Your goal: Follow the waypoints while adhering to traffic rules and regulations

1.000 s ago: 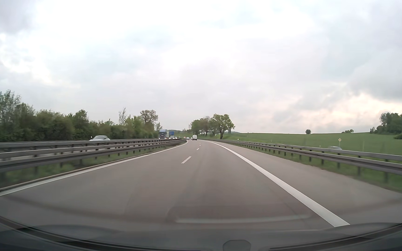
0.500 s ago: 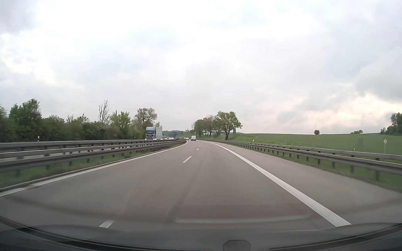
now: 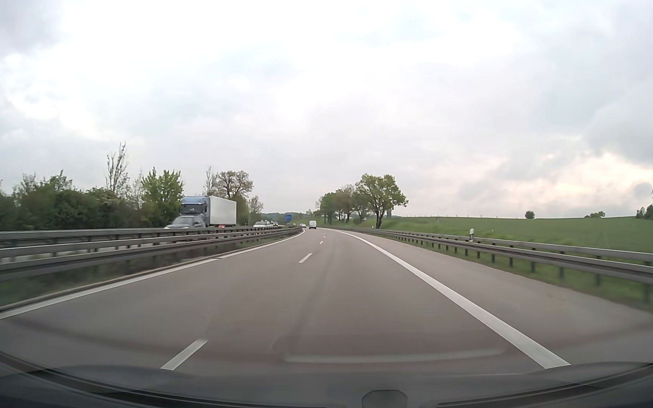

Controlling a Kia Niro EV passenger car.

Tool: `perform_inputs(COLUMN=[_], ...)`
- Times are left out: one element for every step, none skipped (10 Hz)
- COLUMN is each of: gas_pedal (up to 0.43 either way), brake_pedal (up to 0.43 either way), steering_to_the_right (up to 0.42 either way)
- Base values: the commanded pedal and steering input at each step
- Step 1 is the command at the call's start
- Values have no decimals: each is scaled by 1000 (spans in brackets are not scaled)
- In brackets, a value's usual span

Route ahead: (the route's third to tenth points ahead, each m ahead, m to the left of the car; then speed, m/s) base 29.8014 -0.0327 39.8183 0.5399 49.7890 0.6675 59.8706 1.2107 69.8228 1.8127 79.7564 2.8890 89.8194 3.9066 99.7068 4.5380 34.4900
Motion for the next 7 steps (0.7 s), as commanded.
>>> perform_inputs(gas_pedal=[268, 268, 268, 268, 268, 268, 268], brake_pedal=[0, 0, 0, 0, 0, 0, 0], steering_to_the_right=[-7, -7, -7, -7, -7, -7, -7])
